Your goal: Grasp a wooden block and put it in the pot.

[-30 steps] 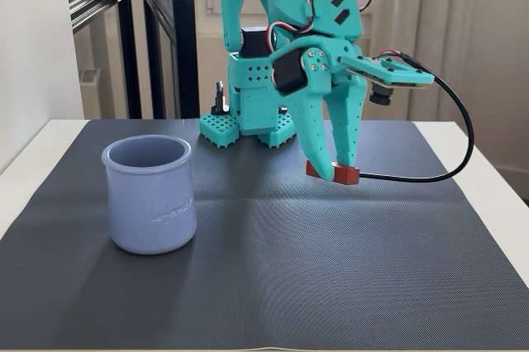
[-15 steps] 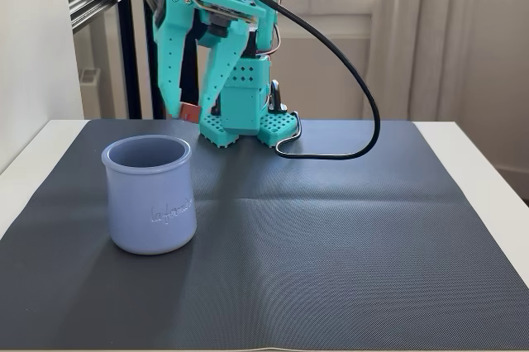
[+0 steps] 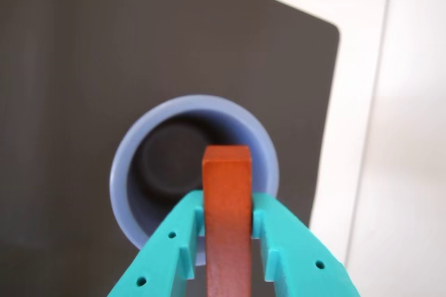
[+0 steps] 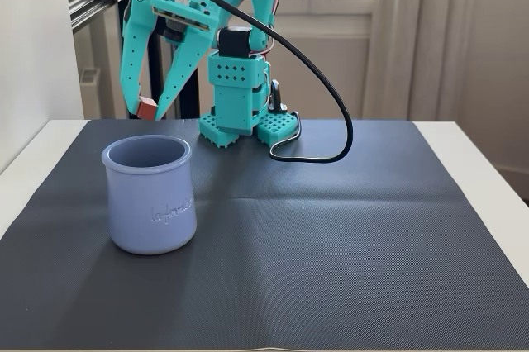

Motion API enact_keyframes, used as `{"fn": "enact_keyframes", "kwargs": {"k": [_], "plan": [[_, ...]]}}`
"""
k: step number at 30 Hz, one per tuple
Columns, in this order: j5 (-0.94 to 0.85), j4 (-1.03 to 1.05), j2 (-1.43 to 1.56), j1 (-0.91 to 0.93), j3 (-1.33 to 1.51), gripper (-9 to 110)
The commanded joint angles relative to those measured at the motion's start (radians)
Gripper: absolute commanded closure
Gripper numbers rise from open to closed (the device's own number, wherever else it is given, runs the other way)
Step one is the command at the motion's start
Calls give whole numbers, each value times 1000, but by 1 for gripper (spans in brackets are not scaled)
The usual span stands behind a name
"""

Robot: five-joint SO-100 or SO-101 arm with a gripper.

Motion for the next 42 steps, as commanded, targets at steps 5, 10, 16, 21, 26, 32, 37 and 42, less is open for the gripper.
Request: {"fn": "enact_keyframes", "kwargs": {"k": [5, 10, 16, 21, 26, 32, 37, 42], "plan": [[-8, -8, 26, -5, -5, 86], [-28, -8, 29, -15, -12, 101], [-170, -9, 74, -87, -11, 101], [-466, -8, 284, -173, 69, 101], [-759, -6, 529, -278, 247, 101], [-899, 3, 775, -316, 506, 101], [-913, 0, 910, -342, 667, 101], [-911, -5, 985, -336, 770, 101]]}}
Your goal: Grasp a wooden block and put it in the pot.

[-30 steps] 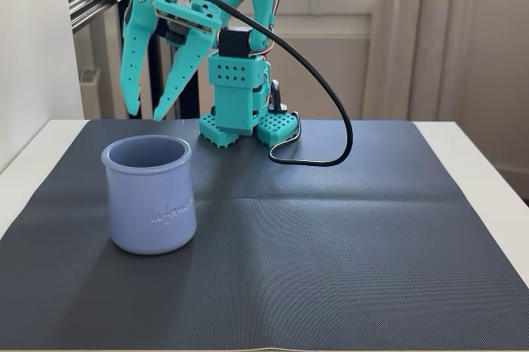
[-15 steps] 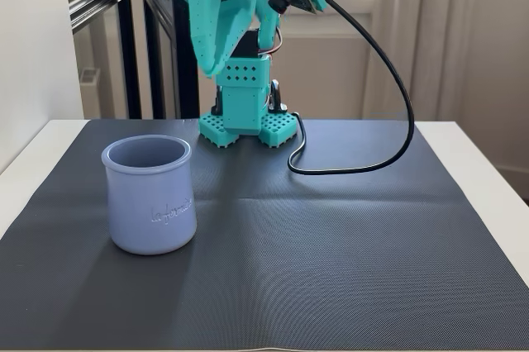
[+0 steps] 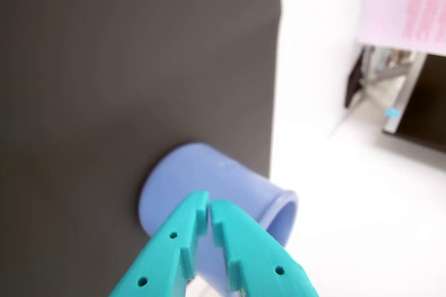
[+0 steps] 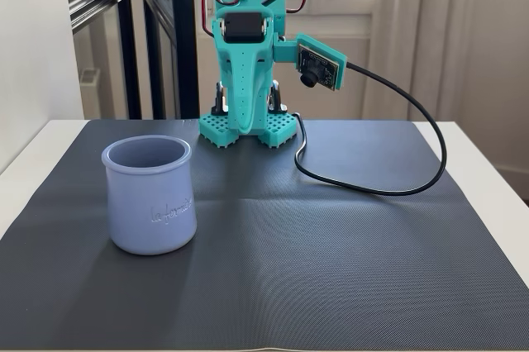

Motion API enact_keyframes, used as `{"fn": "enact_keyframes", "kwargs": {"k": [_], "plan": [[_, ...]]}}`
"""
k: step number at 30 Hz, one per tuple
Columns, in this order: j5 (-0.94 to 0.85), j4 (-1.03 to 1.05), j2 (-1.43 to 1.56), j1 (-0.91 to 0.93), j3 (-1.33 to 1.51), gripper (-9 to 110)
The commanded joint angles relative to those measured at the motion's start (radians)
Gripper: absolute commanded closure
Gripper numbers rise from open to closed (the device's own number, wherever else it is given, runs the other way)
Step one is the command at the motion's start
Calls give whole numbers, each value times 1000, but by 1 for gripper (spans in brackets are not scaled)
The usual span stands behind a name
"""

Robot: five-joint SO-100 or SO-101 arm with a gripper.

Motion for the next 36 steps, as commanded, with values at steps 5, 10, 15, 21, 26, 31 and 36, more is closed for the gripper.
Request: {"fn": "enact_keyframes", "kwargs": {"k": [5, 10, 15, 21, 26, 31, 36], "plan": [[-6, -9, 77, 2, 118, 101], [-8, 0, 164, 29, 167, 101], [-49, 2, 202, 41, 184, 101], [-49, 2, 202, 41, 184, 101], [-49, 2, 202, 43, 184, 101], [-49, 2, 201, 43, 184, 101], [-49, 2, 201, 43, 184, 101]]}}
